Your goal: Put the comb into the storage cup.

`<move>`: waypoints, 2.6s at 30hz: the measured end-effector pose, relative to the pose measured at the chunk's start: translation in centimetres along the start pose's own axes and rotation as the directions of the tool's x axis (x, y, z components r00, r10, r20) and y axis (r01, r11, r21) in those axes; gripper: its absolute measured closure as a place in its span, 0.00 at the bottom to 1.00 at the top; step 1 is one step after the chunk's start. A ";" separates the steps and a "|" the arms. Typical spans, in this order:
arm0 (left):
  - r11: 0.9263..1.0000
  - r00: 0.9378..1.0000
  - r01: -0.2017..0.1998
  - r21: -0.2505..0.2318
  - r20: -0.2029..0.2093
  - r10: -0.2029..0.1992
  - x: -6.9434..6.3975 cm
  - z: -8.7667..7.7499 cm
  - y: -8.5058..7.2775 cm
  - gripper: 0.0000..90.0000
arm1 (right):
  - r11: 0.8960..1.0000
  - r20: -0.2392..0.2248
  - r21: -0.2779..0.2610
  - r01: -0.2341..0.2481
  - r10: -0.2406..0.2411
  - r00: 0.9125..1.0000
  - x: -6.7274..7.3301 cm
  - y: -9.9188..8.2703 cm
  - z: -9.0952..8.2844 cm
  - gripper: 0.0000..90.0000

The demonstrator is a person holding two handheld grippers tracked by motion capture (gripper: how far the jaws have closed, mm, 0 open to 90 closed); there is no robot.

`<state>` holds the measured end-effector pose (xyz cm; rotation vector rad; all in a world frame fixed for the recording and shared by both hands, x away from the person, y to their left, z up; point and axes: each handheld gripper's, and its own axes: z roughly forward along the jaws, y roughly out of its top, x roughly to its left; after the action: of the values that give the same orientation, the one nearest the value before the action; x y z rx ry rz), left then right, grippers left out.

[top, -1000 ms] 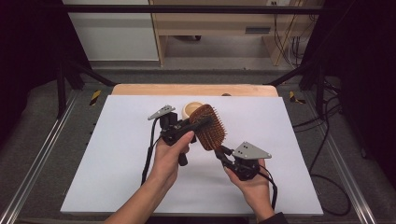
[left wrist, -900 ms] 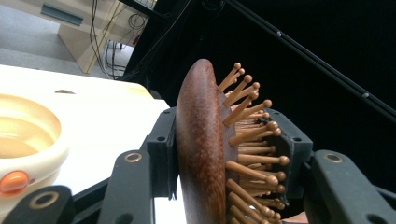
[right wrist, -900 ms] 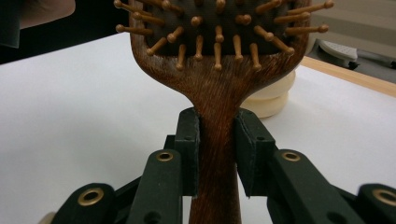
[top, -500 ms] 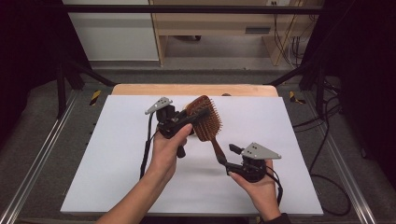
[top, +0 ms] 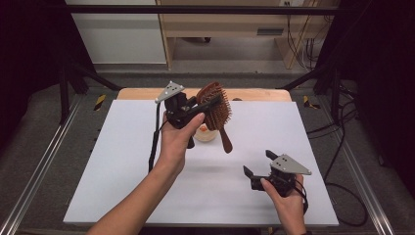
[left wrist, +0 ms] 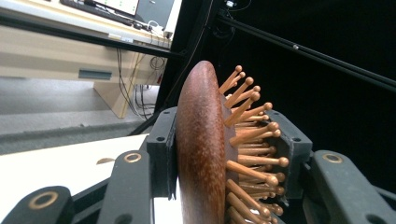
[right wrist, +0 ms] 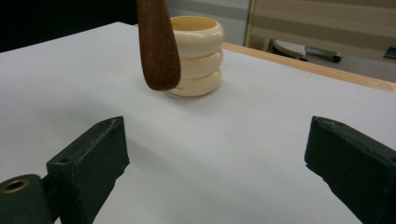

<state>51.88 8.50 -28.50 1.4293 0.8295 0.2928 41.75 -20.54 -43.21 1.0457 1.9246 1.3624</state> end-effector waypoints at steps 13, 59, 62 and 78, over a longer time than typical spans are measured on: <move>1.000 1.000 -0.020 -0.010 -0.009 0.020 -0.4 1.7 2.0 0.57 | 1.000 0.007 -0.002 -0.013 0.013 1.000 -0.4 -0.3 -0.1 0.07; 0.996 0.998 0.001 -0.084 -0.066 -0.006 2.0 0.4 4.4 0.56 | 1.000 0.010 -0.024 -0.011 0.011 1.000 -0.4 -0.3 -0.2 0.05; 0.996 0.997 0.007 -0.089 -0.071 -0.014 2.2 0.3 4.5 0.56 | 1.000 0.007 -0.025 -0.009 0.009 1.000 -0.3 -0.3 -0.2 0.05; 0.994 0.996 0.015 -0.105 -0.081 -0.023 3.2 0.5 4.8 0.56 | 1.000 0.002 -0.028 0.003 -0.003 1.000 -0.3 -0.3 -0.2 0.05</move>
<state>55.82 10.92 -25.02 1.3180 0.8820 0.3774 41.69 -20.97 -43.46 1.0299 1.8988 1.3822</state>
